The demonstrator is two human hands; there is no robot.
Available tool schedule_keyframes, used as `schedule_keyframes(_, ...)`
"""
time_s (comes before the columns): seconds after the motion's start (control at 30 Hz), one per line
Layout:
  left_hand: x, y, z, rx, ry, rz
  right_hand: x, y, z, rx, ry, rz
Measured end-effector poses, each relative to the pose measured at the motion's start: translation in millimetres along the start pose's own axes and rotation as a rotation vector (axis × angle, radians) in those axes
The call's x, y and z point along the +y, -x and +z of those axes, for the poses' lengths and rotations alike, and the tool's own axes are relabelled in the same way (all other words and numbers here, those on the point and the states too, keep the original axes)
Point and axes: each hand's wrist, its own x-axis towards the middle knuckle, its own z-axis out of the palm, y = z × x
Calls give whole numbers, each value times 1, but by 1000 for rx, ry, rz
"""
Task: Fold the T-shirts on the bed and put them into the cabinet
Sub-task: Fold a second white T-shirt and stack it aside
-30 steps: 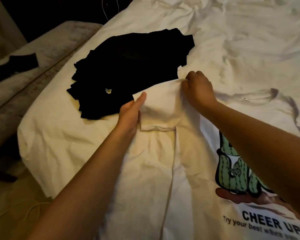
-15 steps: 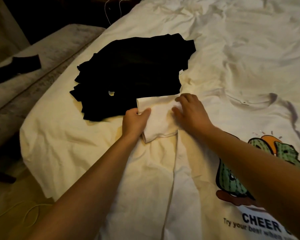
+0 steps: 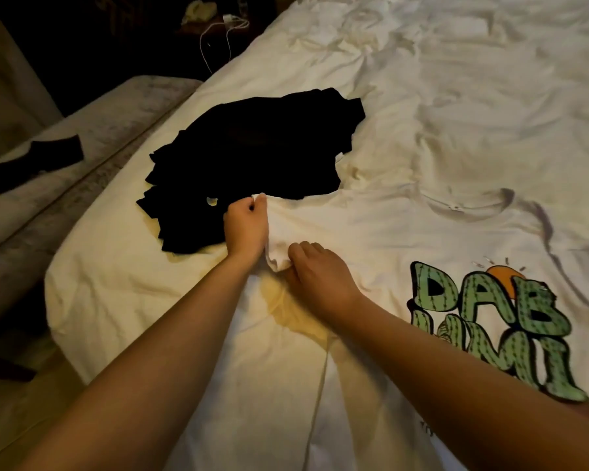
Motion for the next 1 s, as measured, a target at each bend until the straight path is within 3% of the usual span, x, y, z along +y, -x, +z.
schedule_keyframes(0.23, 60, -4, 12, -139, -4, 104, 10, 7, -37, 15, -370, 263)
schedule_keyframes(0.4, 119, 1, 54, -253, -111, 200, 31, 21, -57, 134, -629, 542)
schedule_keyframes(0.53, 156, 28, 90, -430, -63, 193, 51, 52, -74, 312, -745, 751)
schedule_keyframes(0.63, 163, 50, 107, -561, 14, 126, 72, 82, -77, 355, -638, 855)
schedule_keyframes(0.73, 138, 55, 121, -454, -27, 79, 92, 109, -79, 332, -399, 828)
schedule_keyframes(0.87, 84, 54, 120, -231, -202, -55, 105, 115, -83, 288, -312, 867)
schedule_keyframes(1.0, 53, 58, 121, -321, -200, -268, 117, 100, -79, 212, -296, 949)
